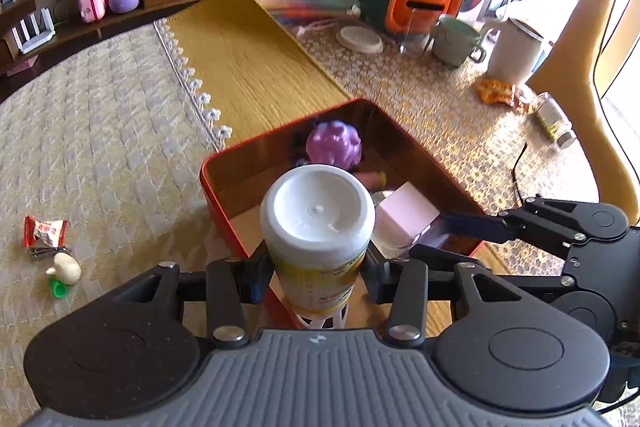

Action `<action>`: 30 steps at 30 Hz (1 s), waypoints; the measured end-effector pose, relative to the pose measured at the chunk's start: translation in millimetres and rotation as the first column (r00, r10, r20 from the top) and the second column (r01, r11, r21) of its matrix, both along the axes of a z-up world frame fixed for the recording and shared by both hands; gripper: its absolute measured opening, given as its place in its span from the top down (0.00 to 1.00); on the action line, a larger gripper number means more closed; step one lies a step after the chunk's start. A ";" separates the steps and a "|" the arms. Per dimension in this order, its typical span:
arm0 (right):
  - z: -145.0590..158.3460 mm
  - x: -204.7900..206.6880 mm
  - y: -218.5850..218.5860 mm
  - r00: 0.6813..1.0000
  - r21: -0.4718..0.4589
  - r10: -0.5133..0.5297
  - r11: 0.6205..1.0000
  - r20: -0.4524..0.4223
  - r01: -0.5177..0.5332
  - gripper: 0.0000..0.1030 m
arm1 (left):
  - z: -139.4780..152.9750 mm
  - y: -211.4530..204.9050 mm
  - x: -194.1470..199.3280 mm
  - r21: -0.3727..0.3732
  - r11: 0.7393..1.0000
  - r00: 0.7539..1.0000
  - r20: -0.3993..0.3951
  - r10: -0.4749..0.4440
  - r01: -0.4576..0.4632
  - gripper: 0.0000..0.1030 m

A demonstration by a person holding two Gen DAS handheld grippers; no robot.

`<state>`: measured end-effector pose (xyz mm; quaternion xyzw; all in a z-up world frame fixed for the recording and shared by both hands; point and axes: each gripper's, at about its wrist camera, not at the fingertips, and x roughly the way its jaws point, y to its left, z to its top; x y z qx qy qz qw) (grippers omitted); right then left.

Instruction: Organize rigid objects

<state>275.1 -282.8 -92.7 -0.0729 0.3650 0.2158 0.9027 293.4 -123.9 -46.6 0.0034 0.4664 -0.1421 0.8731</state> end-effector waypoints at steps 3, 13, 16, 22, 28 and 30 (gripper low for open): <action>-3.3 0.4 2.6 1.000 -0.009 0.012 1.000 0.000 -0.012 0.66 | -6.8 -1.4 5.1 0.016 1.000 1.000 -0.007 0.000 0.000 0.57; -13.4 5.2 0.7 1.000 -0.007 0.009 1.000 -0.027 -0.009 0.65 | -20.7 -14.7 26.9 0.045 0.999 1.000 0.022 -0.010 0.009 0.57; -14.5 6.8 0.1 0.999 -0.004 0.008 1.000 -0.032 -0.008 0.64 | -22.0 -17.1 33.9 0.048 0.999 0.999 0.033 0.001 -0.002 0.57; -15.4 8.2 1.7 0.999 0.000 0.006 1.000 -0.034 -0.006 0.63 | -27.0 -19.9 47.6 0.068 0.997 0.998 0.051 0.022 -0.026 0.57; -15.3 8.5 3.3 0.999 0.002 0.006 1.000 -0.038 -0.005 0.63 | -38.5 -23.3 58.6 0.095 0.995 1.000 -0.002 -0.002 0.002 0.56; -15.4 8.3 3.3 0.999 0.002 0.006 1.000 -0.038 -0.006 0.63 | -40.5 -21.2 58.1 0.094 0.996 1.000 -0.004 -0.005 0.005 0.55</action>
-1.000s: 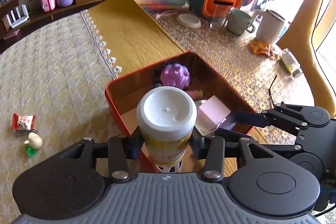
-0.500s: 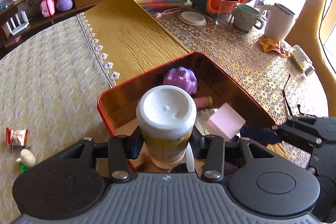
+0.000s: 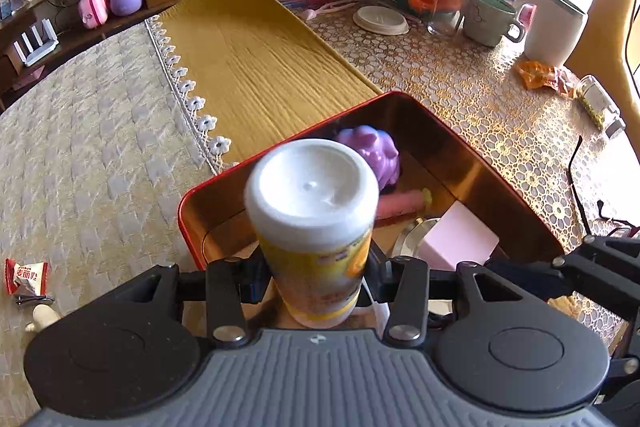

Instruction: Organize rigid objects

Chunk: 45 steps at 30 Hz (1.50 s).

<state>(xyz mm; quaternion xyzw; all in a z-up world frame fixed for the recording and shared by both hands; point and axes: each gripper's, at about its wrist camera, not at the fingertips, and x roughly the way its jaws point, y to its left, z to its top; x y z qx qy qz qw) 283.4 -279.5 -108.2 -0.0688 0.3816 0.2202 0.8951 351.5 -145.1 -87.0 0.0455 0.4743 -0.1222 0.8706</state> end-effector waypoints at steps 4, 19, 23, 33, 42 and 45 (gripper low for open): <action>-1.0 -0.2 1.2 1.000 -0.004 -0.001 1.000 -0.003 0.001 0.63 | 0.4 6.7 0.9 -0.036 0.999 1.000 -0.023 0.019 -0.020 0.55; 11.1 -9.1 5.2 1.000 -0.007 0.000 1.000 0.015 0.000 0.60 | 27.4 24.5 -28.7 -0.109 0.994 0.999 0.034 0.013 -0.009 0.37; 18.9 -16.1 8.9 1.000 0.002 0.005 1.000 0.018 -0.005 0.57 | 37.6 35.4 -42.5 -0.123 0.992 0.998 0.058 0.018 -0.011 0.37; 46.7 -42.3 34.2 0.997 0.013 0.057 0.998 0.060 -0.058 0.48 | 60.1 69.9 -80.6 -0.142 0.990 0.992 0.121 0.038 -0.020 0.36; 65.2 -62.0 70.2 0.991 0.025 0.108 0.994 0.074 -0.110 0.35 | 68.6 118.1 -112.9 -0.129 0.989 0.982 0.167 0.090 -0.069 0.26; 69.0 -68.5 83.7 0.989 0.018 0.129 0.991 0.078 -0.131 0.29 | 67.5 138.4 -123.0 -0.131 0.987 0.978 0.173 0.117 -0.095 0.25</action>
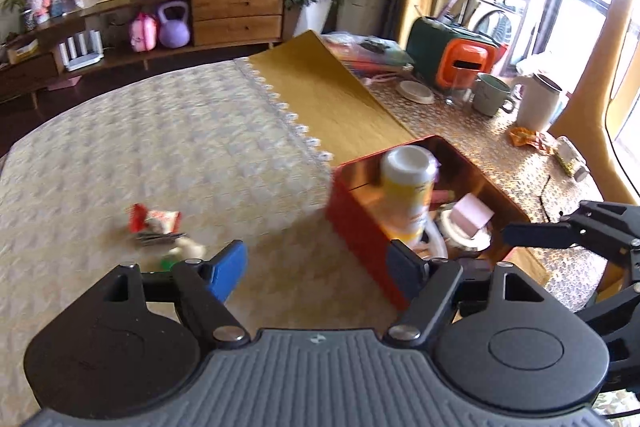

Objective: Organize rigid objects
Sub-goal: 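Withdraw both tools from the red tin toward the remaining items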

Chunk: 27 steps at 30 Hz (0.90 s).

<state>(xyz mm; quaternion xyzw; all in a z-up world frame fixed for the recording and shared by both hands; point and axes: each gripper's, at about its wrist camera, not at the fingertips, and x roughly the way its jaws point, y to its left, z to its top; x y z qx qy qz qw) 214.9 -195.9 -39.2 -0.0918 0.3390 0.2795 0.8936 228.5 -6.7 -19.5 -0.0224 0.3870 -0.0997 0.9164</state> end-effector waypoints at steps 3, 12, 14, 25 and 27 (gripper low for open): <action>2.4 -3.6 14.5 1.000 -0.007 0.015 1.000 0.006 -0.015 0.24 | -4.2 21.1 -8.3 -0.002 0.999 0.999 0.001 0.035 -0.035 0.25; -1.9 -2.9 57.7 0.999 -0.020 0.040 0.999 0.012 -0.040 0.08 | -19.2 84.5 -27.9 -0.002 0.990 0.990 0.003 0.141 -0.141 0.20; -6.2 -2.5 66.6 0.999 -0.024 0.047 0.999 0.009 -0.046 0.06 | -22.0 94.5 -30.5 0.020 0.987 0.987 0.017 0.161 -0.161 0.20; -28.2 15.3 108.2 0.995 -0.019 0.102 0.995 -0.010 -0.102 0.00 | -43.6 143.7 -9.5 -0.010 0.962 0.962 -0.011 0.272 -0.272 0.19; -30.6 21.6 111.4 0.994 -0.011 0.103 0.995 -0.020 -0.104 0.01 | -46.7 148.0 -1.2 -0.022 0.959 0.960 -0.016 0.281 -0.281 0.19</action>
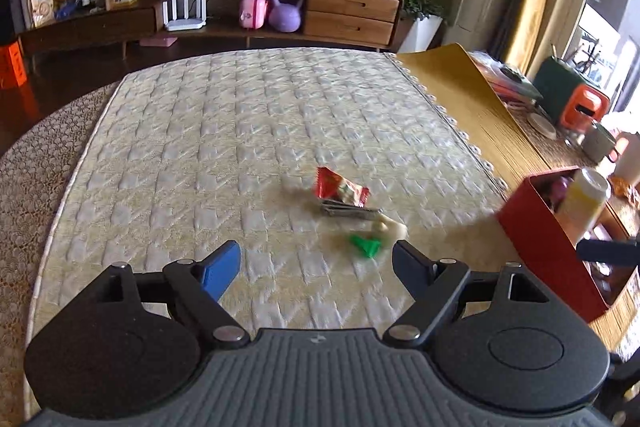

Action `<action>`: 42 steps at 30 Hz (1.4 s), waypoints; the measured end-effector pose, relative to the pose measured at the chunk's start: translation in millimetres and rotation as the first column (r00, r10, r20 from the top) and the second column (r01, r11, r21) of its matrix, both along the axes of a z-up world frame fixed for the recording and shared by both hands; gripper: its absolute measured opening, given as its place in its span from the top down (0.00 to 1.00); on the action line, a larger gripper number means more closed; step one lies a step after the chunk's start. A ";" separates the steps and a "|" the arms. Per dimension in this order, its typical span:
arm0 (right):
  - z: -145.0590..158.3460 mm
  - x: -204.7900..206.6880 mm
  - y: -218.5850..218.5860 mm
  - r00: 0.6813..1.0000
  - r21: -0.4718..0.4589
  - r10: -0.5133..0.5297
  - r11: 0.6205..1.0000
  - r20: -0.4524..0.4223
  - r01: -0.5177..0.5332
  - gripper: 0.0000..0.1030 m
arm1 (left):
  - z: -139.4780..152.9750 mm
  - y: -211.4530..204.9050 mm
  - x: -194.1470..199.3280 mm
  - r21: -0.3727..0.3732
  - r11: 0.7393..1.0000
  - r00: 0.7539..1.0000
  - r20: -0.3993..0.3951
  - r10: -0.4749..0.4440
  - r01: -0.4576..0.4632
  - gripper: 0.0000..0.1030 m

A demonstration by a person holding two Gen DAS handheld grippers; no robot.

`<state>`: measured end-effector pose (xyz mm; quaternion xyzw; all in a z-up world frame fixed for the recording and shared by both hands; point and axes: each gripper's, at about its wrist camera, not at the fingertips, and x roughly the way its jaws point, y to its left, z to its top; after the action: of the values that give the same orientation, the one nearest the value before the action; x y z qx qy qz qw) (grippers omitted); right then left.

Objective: Organize rigid objects
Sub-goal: 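Withdraw both tools from the red tin toward the remaining items, then grasp the red candy packet with the left tool while the right tool grasps the white egg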

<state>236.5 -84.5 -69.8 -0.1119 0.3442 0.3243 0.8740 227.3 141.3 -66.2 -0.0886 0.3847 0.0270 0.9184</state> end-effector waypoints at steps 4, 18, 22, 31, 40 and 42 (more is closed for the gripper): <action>-4.2 10.4 8.6 1.000 0.001 0.007 1.000 -0.004 -0.007 0.04 | -4.4 0.6 20.3 -0.013 1.000 1.000 0.005 -0.007 0.007 0.19; -25.9 47.2 37.1 0.999 0.000 0.021 1.000 -0.041 -0.021 0.16 | -32.3 -10.1 84.5 0.037 0.998 0.998 -0.029 -0.056 0.057 0.19; -32.5 60.0 42.7 0.998 0.013 0.009 1.000 -0.069 -0.008 0.24 | -42.0 -13.5 100.3 0.023 0.997 0.996 -0.050 -0.075 0.076 0.19; -48.2 80.7 55.0 0.994 0.040 -0.007 0.999 -0.111 0.012 0.41 | -60.9 -9.7 123.4 -0.023 0.996 0.993 -0.076 -0.086 0.085 0.20; -61.8 90.4 63.0 0.988 0.061 -0.010 0.998 -0.153 0.020 0.52 | -64.4 -8.9 124.4 0.018 0.993 0.992 -0.052 -0.116 0.117 0.39; -64.2 91.7 63.8 0.986 0.069 -0.012 0.997 -0.167 0.024 0.55 | -64.4 -11.6 122.8 0.030 0.991 0.991 -0.049 -0.127 0.128 0.45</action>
<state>328.2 -20.7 -133.9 -0.0502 0.4052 0.3366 0.8486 350.1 129.7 -130.6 -0.0480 0.4104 -0.0233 0.9104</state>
